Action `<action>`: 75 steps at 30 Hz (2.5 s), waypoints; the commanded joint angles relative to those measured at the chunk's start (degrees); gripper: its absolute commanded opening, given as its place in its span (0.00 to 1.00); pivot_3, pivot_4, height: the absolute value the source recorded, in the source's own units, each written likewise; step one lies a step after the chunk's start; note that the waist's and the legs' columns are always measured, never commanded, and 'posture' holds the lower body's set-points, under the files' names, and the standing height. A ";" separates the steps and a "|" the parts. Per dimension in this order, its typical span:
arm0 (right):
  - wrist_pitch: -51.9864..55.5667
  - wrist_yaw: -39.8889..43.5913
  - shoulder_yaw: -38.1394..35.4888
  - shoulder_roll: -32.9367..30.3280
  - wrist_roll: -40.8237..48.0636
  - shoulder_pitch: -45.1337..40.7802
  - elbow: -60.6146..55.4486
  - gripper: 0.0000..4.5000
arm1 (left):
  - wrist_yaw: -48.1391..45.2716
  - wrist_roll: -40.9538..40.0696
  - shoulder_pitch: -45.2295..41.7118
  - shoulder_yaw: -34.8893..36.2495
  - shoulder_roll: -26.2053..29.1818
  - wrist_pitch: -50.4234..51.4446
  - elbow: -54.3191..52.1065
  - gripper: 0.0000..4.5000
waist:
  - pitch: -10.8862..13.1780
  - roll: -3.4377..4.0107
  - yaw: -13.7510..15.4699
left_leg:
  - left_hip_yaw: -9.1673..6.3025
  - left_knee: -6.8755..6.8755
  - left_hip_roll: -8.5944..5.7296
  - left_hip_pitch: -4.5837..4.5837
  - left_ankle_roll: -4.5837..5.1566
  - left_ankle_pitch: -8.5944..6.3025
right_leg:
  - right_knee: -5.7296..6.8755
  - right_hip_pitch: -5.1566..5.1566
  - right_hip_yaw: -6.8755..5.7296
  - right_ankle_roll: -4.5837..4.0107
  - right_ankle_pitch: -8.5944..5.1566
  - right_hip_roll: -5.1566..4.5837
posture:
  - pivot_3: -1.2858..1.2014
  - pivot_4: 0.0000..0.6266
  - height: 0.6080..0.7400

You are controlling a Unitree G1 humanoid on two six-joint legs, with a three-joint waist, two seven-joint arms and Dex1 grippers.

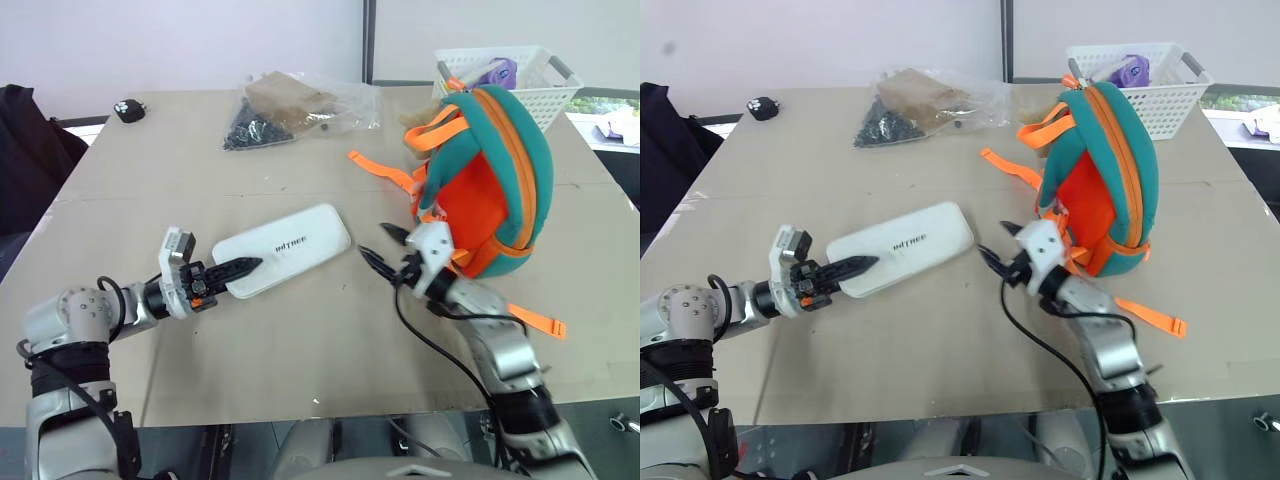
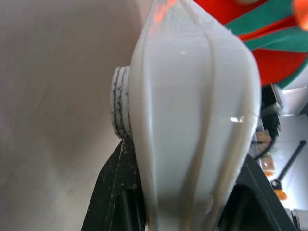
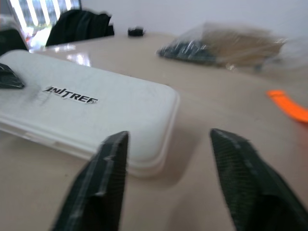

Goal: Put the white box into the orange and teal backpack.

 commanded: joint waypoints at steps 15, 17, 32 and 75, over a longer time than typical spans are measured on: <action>5.05 -28.37 -14.20 16.15 1.74 -25.69 14.86 0.94 | 15.90 -8.15 0.68 14.07 -8.27 -4.90 -8.48 0.21 | 0.00 -0.12 -0.25 | 0.11 -0.11 0.04 0.05 -0.21 0.14 | 0.29 -0.21 0.06 -0.05 0.02 0.04 | 0.52 0.24 1.00; 2.69 -26.84 -13.33 14.67 0.68 -27.33 16.85 0.81 | 16.51 -8.98 1.12 14.84 -8.13 -5.46 -8.91 0.21 | 0.00 -0.13 -0.20 | 0.11 -0.13 0.00 0.01 -0.21 0.13 | 0.23 -0.21 0.03 -0.05 0.02 -0.01 | 0.52 0.24 1.00; 9.50 6.83 -2.39 8.13 18.48 -30.47 9.82 0.00 | 21.21 -11.57 5.41 16.97 -10.90 -14.23 -14.79 0.21 | 0.01 -0.13 -1.20 | 0.06 -0.09 0.00 0.01 -0.23 0.15 | 0.29 -0.21 0.05 -0.04 0.02 0.00 | 0.52 0.24 1.00; 16.09 6.46 -8.90 -1.73 23.89 -21.85 5.09 0.00 | -12.81 -0.93 12.12 8.12 6.99 -45.72 -19.86 0.21 | 0.12 -0.31 0.15 | 0.03 -0.11 0.00 -0.05 -0.16 0.11 | 0.12 -0.19 -0.02 -0.05 0.02 -0.04 | 0.52 0.24 1.00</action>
